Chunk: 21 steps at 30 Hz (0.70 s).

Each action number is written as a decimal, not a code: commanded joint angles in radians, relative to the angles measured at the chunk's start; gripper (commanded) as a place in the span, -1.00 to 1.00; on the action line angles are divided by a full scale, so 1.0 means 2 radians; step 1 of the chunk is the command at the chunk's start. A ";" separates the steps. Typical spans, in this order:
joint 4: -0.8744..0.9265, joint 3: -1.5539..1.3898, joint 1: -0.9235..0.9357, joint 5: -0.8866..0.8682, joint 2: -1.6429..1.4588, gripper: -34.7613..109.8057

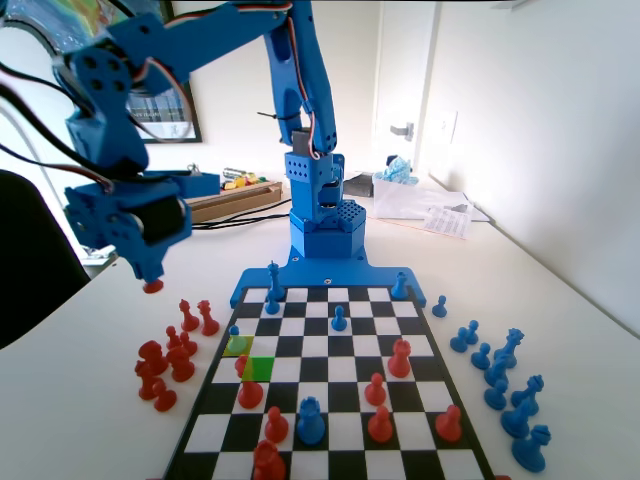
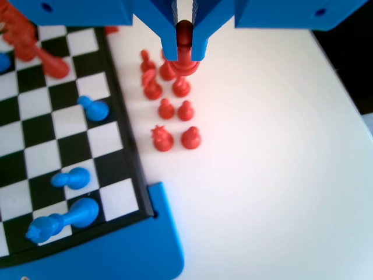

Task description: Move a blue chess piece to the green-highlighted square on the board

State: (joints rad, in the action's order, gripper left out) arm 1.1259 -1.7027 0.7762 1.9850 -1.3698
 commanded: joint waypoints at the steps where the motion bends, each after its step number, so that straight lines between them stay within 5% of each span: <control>1: 0.012 0.041 0.031 -0.002 0.005 -0.51; 21: -0.151 0.036 0.044 -0.014 0.150 -0.51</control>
State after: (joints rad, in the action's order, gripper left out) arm 0.8820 -1.6091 0.8652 1.9390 -1.0523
